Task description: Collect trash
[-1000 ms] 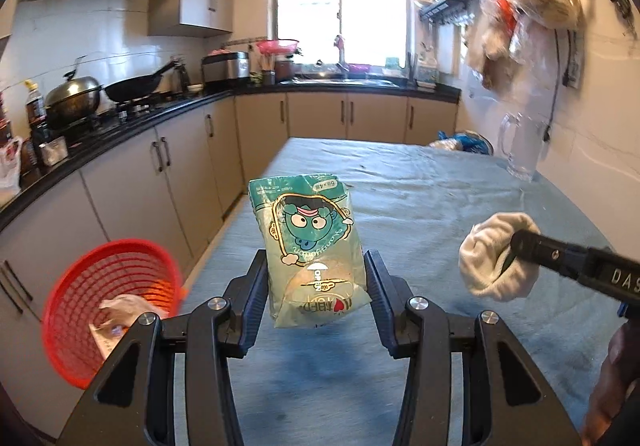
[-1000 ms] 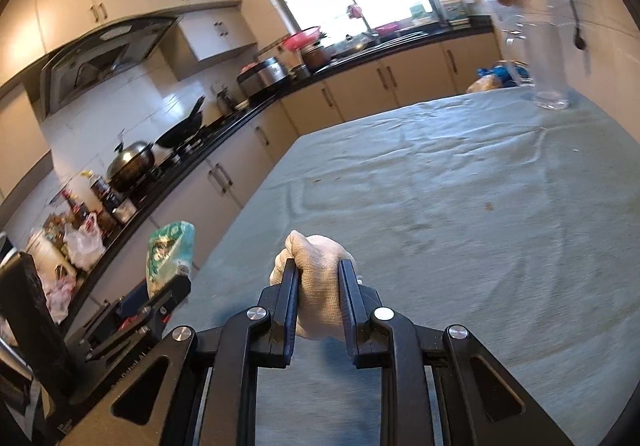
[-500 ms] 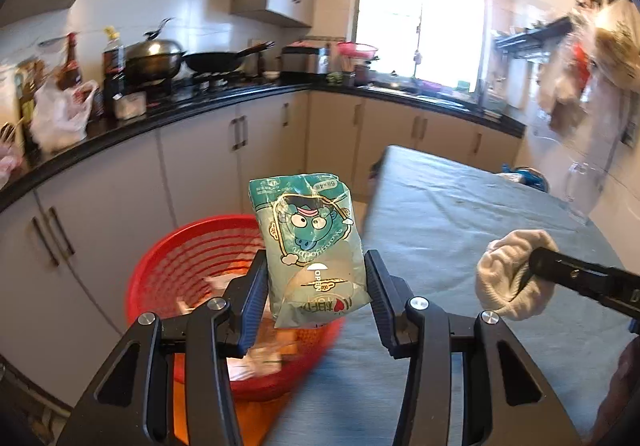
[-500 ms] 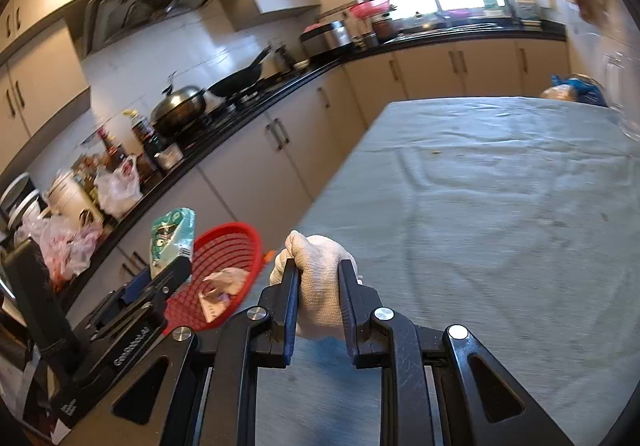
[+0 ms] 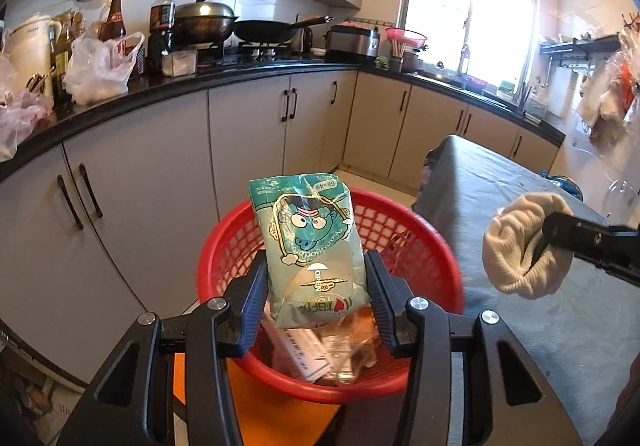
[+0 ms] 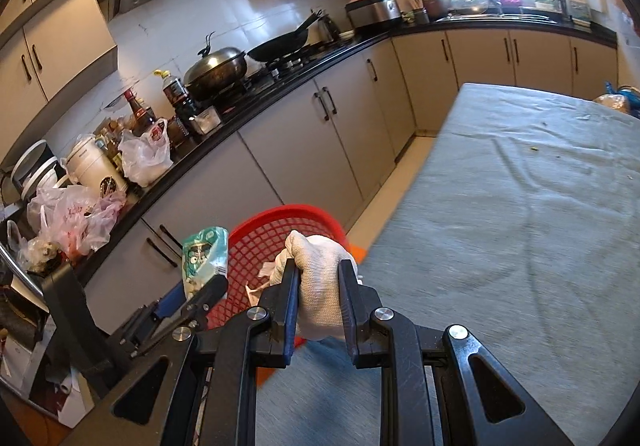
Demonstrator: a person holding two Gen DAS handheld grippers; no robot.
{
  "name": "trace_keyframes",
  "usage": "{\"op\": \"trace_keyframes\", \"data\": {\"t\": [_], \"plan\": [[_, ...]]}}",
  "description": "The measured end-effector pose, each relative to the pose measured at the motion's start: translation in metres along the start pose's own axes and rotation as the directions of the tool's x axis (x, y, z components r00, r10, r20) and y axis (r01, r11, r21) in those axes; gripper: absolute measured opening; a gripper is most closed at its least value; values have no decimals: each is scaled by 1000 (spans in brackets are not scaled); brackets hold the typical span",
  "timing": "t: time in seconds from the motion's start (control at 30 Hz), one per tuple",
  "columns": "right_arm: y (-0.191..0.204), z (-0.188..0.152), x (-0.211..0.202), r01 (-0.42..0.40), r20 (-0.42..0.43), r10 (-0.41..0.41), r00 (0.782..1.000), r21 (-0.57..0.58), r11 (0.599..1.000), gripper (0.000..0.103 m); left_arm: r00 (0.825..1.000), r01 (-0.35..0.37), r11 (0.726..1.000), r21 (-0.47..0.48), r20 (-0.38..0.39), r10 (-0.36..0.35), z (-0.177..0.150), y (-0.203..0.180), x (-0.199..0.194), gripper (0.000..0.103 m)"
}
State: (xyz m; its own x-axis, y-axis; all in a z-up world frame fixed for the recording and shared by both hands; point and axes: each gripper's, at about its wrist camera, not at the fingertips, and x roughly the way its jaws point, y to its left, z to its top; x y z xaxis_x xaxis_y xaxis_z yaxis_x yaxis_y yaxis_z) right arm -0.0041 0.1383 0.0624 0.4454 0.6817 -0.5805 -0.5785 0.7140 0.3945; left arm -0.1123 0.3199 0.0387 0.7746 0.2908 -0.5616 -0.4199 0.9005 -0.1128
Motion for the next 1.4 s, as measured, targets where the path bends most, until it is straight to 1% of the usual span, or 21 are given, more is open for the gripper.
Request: {"op": "trace_keyframes", "data": {"t": [0.13, 0.3, 0.53, 0.67, 0.77, 0.9, 0.93, 1.23, 1.27, 1.3, 1.37, 1.4], "plan": [[8, 5, 20, -15, -28, 15, 999, -3, 1000, 21, 1000, -9, 1000, -7, -22, 9, -4, 8, 9, 46], [13, 7, 45, -12, -64, 12, 998, -5, 1000, 21, 1000, -10, 1000, 4, -29, 10, -8, 10, 13, 46], [13, 8, 68, 2, -97, -2, 995, 1, 1000, 21, 999, -3, 1000, 16, -40, 3, -9, 9, 20, 46], [15, 8, 75, 8, -104, -8, 995, -1, 1000, 23, 999, 0, 1000, 15, -42, 1, -7, 9, 23, 47], [15, 8, 76, 9, -103, -9, 995, 2, 1000, 24, 999, 0, 1000, 11, -41, 0, -7, 11, 23, 48], [15, 8, 76, -1, -107, 1, 994, 6, 1000, 31, 999, 6, 1000, 8, -43, -6, -6, 11, 24, 49], [15, 9, 75, -1, -106, 2, 994, 6, 1000, 32, 999, 7, 1000, 9, -42, -7, -6, 11, 24, 50], [15, 12, 58, 6, -61, -6, 998, 2, 1000, 33, 999, 7, 1000, 17, -35, -6, -5, 7, 21, 52], [15, 13, 54, 8, -53, -8, 999, 3, 1000, 33, 999, 7, 1000, 16, -35, -7, -4, 7, 21, 53], [15, 13, 51, 12, -47, -12, 999, 4, 1000, 36, 999, 8, 1000, 17, -34, -7, -4, 7, 21, 54], [14, 13, 46, 25, -35, -24, 999, 5, 1000, 42, 999, 4, 1000, 23, -33, -3, -4, 5, 20, 62], [13, 13, 42, 28, -27, -28, 999, 7, 1000, 44, 1000, 2, 1000, 26, -31, -1, -3, 4, 20, 64]]}}
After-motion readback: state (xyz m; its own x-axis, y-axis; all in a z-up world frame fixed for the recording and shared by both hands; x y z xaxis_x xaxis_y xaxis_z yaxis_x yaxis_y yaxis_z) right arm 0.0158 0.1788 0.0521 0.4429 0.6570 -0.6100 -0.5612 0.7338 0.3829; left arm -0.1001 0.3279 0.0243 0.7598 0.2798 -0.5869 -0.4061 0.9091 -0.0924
